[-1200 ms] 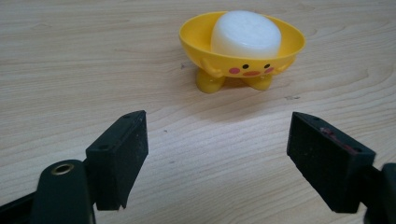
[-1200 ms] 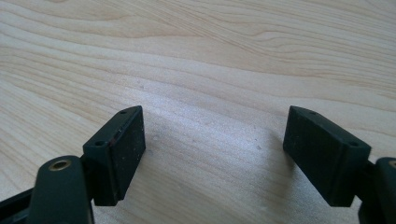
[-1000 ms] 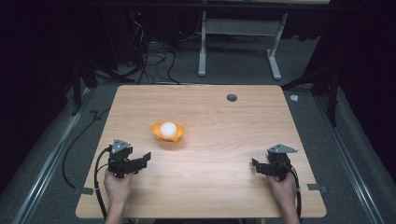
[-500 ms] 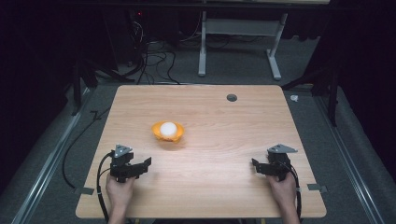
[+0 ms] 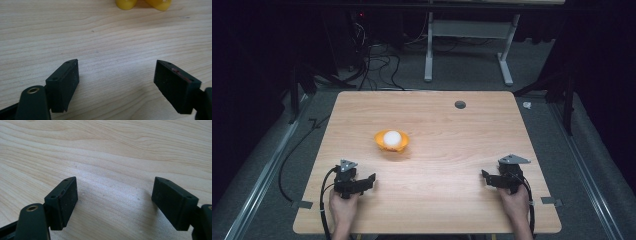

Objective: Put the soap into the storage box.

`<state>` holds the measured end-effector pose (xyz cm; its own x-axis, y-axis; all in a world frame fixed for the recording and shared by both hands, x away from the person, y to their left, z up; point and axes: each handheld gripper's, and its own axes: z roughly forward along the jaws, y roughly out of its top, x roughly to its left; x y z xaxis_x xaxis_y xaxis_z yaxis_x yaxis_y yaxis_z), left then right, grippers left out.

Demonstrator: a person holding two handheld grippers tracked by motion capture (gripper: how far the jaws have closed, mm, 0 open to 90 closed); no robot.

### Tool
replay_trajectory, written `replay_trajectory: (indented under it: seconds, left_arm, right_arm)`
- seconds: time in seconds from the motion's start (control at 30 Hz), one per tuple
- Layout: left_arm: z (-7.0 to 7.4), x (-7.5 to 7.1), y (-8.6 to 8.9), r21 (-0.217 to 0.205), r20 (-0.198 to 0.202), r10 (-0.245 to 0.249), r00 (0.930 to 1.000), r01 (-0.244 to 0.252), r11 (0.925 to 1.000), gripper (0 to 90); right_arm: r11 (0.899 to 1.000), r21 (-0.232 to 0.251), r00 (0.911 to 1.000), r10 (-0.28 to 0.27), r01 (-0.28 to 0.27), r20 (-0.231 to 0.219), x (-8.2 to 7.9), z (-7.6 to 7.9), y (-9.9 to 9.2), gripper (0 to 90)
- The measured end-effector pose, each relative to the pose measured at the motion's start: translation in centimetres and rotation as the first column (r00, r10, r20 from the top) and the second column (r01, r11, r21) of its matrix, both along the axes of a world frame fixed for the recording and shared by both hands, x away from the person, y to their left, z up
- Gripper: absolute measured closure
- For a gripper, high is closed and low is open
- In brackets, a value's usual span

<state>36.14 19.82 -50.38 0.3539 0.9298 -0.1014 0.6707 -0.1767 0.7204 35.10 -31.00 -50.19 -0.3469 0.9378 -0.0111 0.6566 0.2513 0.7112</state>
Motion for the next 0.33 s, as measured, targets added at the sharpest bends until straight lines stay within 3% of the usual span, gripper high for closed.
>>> replay_trajectory:
  seconds: [0.13,0.33]
  left_arm:
    - [-0.4,-0.12,-0.68,0.078,0.04,-0.019,0.999,0.016,0.9968,19.7]
    - [-0.41,-0.07,-0.65,0.074,0.038,-0.023,0.999,0.02,0.9971,18.2]
  right_arm:
    - [1.0,0.0,1.0,0.0,0.0,0.0,0.0,0.0,0.0,21.9]
    - [1.0,0.0,1.0,-0.001,0.001,0.0,0.0,0.0,0.01,21.8]
